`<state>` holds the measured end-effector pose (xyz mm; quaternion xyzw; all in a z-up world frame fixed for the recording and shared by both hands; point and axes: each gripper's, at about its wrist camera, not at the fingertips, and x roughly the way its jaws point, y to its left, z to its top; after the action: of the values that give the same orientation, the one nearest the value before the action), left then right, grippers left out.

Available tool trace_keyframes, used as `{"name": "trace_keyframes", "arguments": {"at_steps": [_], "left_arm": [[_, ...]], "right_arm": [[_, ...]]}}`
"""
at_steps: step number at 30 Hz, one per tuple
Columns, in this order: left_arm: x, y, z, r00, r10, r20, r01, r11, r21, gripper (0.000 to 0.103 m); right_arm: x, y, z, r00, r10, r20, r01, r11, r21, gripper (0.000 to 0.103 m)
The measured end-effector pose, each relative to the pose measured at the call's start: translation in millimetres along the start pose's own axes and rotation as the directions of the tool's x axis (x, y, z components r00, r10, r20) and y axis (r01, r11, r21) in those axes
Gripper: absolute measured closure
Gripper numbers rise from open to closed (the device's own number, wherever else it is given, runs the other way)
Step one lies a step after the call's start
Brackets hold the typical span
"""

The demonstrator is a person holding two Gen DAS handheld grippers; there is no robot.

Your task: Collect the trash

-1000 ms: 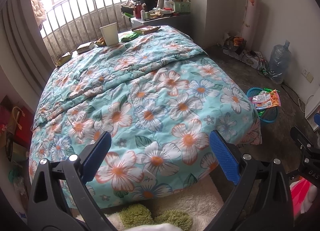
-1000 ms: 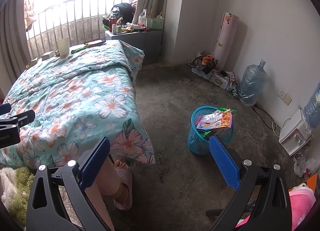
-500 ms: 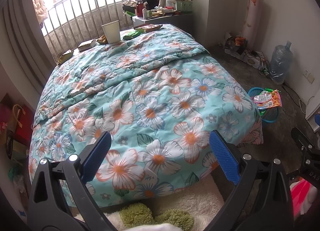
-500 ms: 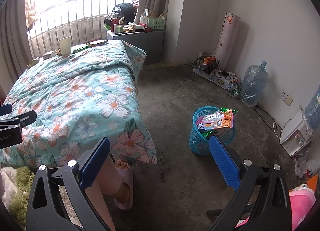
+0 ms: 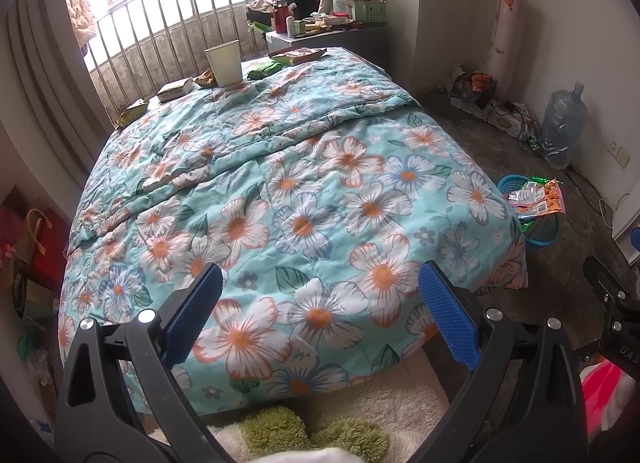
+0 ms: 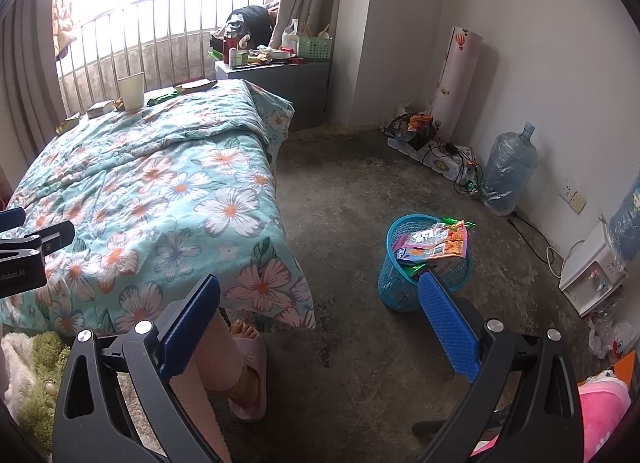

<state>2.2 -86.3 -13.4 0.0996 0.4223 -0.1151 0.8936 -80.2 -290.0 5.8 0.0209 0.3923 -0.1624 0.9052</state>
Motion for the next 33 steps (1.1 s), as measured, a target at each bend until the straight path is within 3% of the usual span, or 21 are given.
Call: {"name": "trace_keyframes", "arguments": {"at_steps": [33], "left_arm": [[1.3,-1.1,1.8,1.000,0.000,0.000,0.000,1.000,-0.001,0.009]], "right_arm": [[-0.3,3.5,-0.2,1.000,0.005,0.000,-0.005,1.000,-0.006,0.007]]}}
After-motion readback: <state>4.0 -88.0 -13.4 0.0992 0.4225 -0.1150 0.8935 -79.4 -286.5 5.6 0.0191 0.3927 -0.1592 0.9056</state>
